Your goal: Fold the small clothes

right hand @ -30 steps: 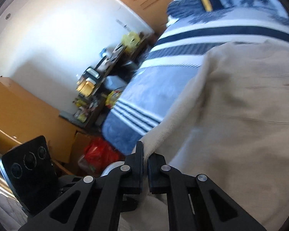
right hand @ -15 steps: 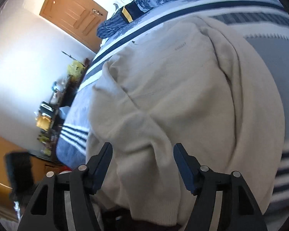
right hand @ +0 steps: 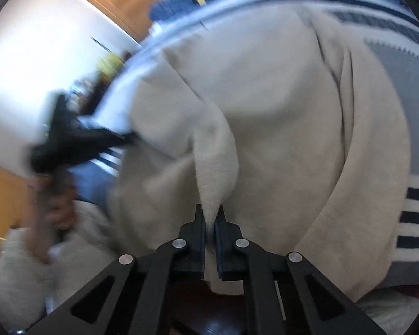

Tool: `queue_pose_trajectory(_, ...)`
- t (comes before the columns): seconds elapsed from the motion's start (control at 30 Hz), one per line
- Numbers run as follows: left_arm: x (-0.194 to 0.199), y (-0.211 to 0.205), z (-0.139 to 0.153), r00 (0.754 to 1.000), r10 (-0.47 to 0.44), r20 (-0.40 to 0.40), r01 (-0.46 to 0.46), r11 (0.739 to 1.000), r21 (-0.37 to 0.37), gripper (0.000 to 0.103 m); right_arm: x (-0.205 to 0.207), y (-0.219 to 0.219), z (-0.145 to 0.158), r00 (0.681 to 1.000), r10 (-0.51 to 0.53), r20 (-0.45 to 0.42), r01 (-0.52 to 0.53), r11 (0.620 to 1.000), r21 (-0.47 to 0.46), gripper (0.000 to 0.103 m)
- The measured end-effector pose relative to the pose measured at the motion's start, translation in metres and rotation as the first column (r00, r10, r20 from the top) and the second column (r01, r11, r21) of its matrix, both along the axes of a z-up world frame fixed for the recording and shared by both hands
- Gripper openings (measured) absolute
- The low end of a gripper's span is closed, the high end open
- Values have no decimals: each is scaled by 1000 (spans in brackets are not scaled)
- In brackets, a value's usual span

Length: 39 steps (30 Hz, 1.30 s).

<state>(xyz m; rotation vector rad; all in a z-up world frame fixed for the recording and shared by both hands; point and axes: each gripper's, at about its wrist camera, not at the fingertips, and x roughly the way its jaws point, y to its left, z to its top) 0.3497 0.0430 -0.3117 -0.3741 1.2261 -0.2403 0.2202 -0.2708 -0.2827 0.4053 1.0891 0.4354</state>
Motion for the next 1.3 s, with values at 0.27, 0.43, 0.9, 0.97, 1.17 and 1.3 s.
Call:
queue_pose_trajectory(0.27,-16,8,3,999,-30,17,31,999,-44,10,-13,-27,-35,986,-85,-145,63,986,-152,10)
queue_pose_trajectory(0.43,-6,43,31,993,82,90,-71,991,-113,41,-7,-23,21,992,-121,27,123,983,-138,78)
queue_pose_trajectory(0.9,96,90,-29,987,160,-26,-160,934,-319,34,211,110,94,981,174,88,-172,985,-29,72)
queue_pose_trajectory(0.97,100,94,-45,985,162,-67,-175,912,-371,27,249,127,79,980,195,37,-195,981,-16,67)
queue_pose_trajectory(1.17,115,88,-56,981,162,-106,-193,868,-457,26,345,183,31,968,245,-56,-249,965,-84,67)
queue_pose_trajectory(1.3,126,79,-58,986,136,-102,-167,888,-428,23,403,211,-7,969,213,-126,-232,958,-166,51)
